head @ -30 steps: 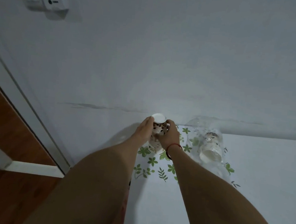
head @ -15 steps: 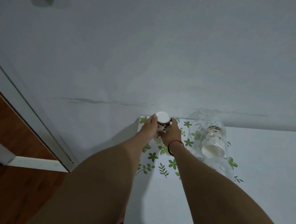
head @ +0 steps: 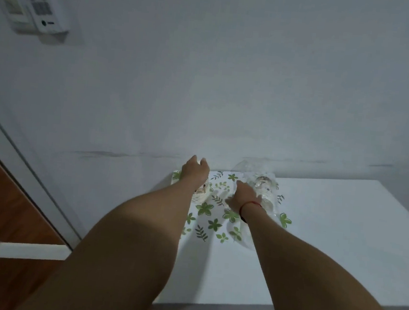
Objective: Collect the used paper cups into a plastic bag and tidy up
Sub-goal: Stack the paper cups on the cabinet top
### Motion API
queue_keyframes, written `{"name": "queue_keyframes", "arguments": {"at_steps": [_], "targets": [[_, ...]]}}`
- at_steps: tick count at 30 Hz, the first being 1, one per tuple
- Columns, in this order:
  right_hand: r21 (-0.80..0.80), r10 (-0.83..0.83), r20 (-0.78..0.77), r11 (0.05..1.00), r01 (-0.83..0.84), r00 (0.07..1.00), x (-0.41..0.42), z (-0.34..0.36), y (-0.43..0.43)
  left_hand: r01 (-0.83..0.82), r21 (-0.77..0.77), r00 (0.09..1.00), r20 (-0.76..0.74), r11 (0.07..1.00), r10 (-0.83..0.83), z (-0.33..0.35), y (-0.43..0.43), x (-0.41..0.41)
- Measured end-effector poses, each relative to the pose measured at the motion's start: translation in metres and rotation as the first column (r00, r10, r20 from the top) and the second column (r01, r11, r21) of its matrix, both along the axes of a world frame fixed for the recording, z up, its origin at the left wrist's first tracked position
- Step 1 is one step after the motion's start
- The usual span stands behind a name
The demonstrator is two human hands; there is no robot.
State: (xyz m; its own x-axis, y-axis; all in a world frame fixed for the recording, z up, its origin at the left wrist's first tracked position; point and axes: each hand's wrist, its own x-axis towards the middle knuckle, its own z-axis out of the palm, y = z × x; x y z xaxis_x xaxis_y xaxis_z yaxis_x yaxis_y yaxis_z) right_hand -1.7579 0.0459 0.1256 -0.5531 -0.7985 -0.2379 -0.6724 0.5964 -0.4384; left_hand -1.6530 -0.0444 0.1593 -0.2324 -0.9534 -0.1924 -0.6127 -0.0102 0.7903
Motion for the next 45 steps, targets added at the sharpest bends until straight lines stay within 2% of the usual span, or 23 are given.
{"name": "queue_keyframes", "arguments": {"at_steps": [5, 8, 11, 14, 17, 23, 29, 31, 34, 39, 45], "targets": [[0.133, -0.028, -0.085, 0.990, 0.039, 0.996, -0.029, -0.008, 0.053, 0.024, -0.066, 0.990, 0.144, 0.997, -0.015, 0.000, 0.043, -0.023], [0.121, -0.050, -0.058, 0.991, 0.057, 0.997, -0.042, -0.014, 0.081, 0.044, -0.099, 0.975, 0.223, 0.994, -0.021, -0.007, 0.069, -0.036], [0.087, -0.027, -0.049, 0.996, 0.032, 0.998, -0.055, -0.017, 0.104, 0.086, -0.069, 0.975, 0.213, 0.994, -0.070, -0.017, 0.092, -0.048], [-0.005, -0.019, -0.034, 1.000, 0.019, 0.999, -0.064, -0.018, 0.125, 0.124, 0.030, 0.971, 0.204, 0.992, -0.127, -0.030, 0.110, -0.063], [-0.131, -0.112, 0.020, 0.985, 0.114, 0.993, -0.071, -0.022, 0.144, 0.164, 0.072, 0.965, 0.195, 0.984, -0.176, -0.037, 0.120, -0.079], [-0.394, -0.329, 0.103, 0.853, 0.342, 0.939, -0.072, -0.034, 0.163, 0.253, 0.071, 0.939, 0.224, 0.965, -0.262, -0.043, 0.103, -0.115], [-0.367, -0.278, 0.338, 0.841, 0.398, 0.899, -0.081, -0.042, 0.151, 0.362, 0.047, 0.909, 0.203, 0.931, -0.363, -0.050, 0.080, -0.147], [-0.334, -0.257, 0.362, 0.861, 0.382, 0.896, -0.085, -0.048, 0.141, 0.385, 0.049, 0.894, 0.226, 0.922, -0.386, -0.057, 0.072, -0.154], [-0.276, -0.196, 0.340, 0.914, 0.296, 0.920, -0.085, -0.055, 0.131, 0.409, 0.046, 0.878, 0.252, 0.911, -0.407, -0.067, 0.068, -0.153], [-0.246, -0.194, 0.269, 0.933, 0.262, 0.943, -0.086, -0.064, 0.105, 0.450, 0.067, 0.863, 0.222, 0.890, -0.453, -0.076, 0.052, -0.150], [-0.206, -0.149, 0.146, 0.962, 0.177, 0.978, -0.080, -0.068, 0.080, 0.450, 0.073, 0.887, 0.083, 0.890, -0.455, -0.078, 0.035, -0.148]]}}
